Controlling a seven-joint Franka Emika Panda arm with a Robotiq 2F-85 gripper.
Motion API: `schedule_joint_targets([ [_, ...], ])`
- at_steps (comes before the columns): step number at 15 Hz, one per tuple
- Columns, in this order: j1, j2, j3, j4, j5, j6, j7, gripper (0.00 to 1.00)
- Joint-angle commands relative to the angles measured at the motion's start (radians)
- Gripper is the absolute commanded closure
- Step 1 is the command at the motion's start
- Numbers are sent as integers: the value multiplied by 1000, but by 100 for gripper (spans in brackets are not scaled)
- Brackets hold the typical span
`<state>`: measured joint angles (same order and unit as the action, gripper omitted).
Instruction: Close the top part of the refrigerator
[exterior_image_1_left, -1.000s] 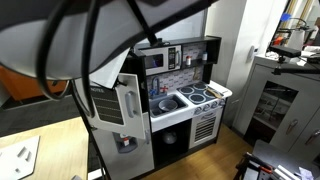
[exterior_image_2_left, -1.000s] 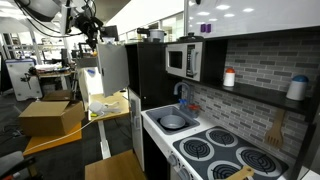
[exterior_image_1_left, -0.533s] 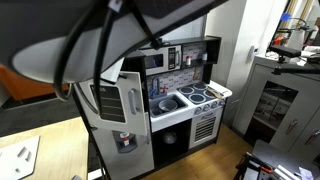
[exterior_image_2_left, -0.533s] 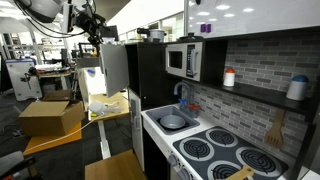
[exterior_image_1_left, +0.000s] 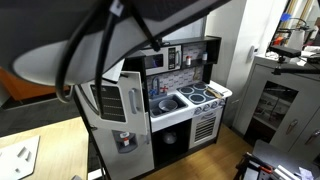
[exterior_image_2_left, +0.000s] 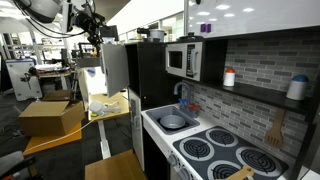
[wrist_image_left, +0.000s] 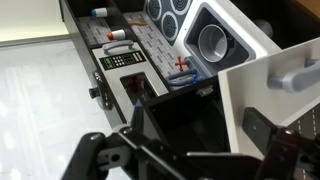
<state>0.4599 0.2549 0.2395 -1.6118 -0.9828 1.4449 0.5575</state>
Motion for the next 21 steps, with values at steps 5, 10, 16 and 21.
schedule_joint_targets([
  [5,-10,7,19,8,-17,-21,-22,0],
  [10,-10,9,19,11,-10,-32,-32,0],
  [16,-11,9,22,6,3,-31,-13,0],
  [21,-11,10,22,6,3,-32,-14,0],
])
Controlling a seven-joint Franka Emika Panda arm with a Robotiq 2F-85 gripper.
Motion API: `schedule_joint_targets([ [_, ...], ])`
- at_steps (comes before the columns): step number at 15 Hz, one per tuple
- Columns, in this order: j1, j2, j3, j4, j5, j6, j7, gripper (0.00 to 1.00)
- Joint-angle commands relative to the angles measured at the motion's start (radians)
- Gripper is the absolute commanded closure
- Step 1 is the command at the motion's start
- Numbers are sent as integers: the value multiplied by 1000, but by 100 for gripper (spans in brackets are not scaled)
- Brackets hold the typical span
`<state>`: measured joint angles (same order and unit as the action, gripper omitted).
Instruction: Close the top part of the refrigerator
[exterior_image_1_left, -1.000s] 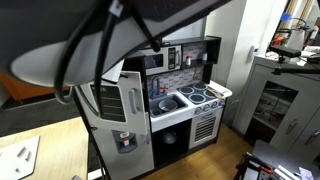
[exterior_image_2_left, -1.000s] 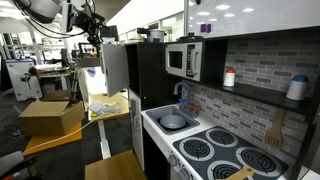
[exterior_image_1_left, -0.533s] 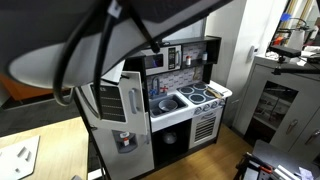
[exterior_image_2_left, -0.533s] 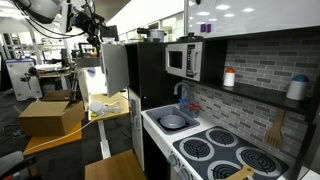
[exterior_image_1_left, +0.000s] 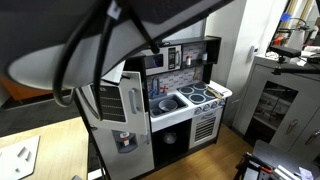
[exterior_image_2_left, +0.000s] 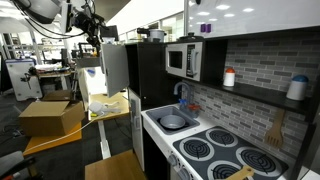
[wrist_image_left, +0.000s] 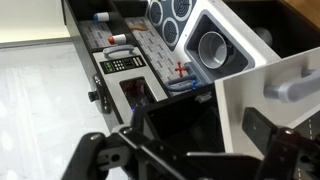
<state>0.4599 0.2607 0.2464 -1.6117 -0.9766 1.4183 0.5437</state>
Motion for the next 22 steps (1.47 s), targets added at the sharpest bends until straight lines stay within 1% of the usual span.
schedule_joint_targets([
  [1,-11,4,15,6,-3,-6,0,0],
  [9,-11,4,15,6,-3,-7,0,0],
  [11,-20,10,7,8,-18,6,-2,0],
  [13,-34,29,-9,18,-47,4,-2,0],
  [17,-57,80,-40,20,-163,0,-3,0],
  [22,-50,123,-41,-7,-295,-1,12,0],
])
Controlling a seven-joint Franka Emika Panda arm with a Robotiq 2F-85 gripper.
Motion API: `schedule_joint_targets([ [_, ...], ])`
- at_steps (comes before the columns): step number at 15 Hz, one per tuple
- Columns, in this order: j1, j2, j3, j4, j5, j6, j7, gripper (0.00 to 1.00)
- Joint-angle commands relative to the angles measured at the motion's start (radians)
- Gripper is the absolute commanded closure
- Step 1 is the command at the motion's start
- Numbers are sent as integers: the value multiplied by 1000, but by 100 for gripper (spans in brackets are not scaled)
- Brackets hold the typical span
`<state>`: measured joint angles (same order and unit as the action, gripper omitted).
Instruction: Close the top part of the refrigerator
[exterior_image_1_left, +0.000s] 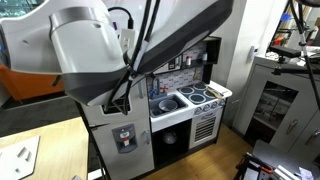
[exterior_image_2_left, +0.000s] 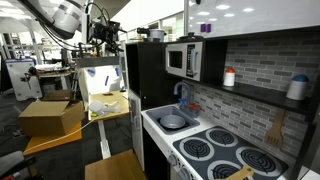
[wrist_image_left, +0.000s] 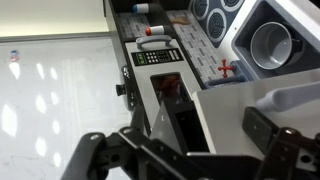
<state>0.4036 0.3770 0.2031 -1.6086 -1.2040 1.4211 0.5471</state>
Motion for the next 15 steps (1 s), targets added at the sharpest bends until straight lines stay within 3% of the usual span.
schedule_joint_targets([
  [1,10,7,4,-16,-89,-6,19,0],
  [9,36,-17,27,-69,-173,-64,91,0],
  [15,-19,-28,16,-109,-198,-28,135,0],
])
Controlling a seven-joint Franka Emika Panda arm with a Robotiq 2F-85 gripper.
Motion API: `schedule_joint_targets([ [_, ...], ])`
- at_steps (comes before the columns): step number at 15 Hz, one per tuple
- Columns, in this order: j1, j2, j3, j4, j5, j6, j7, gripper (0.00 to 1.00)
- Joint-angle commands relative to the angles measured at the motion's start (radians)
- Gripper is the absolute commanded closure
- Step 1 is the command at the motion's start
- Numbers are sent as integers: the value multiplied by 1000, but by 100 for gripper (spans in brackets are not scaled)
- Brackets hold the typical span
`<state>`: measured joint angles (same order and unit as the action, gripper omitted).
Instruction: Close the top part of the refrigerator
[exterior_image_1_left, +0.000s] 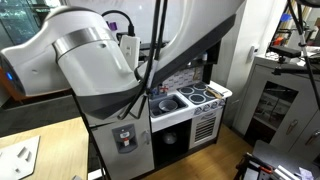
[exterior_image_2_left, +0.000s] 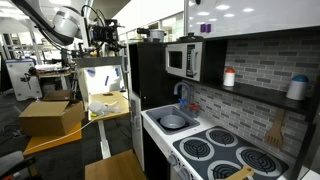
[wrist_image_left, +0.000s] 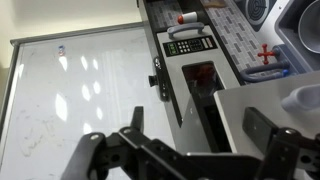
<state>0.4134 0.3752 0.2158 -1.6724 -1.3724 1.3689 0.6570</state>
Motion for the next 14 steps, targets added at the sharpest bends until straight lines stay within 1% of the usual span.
schedule_joint_targets([
  [1,-39,-27,1,-52,-32,30,32,0],
  [7,-59,-41,4,-100,-42,30,75,0],
  [10,-63,-44,3,-111,-80,39,91,0],
  [14,-73,-53,9,-116,-134,90,82,0],
])
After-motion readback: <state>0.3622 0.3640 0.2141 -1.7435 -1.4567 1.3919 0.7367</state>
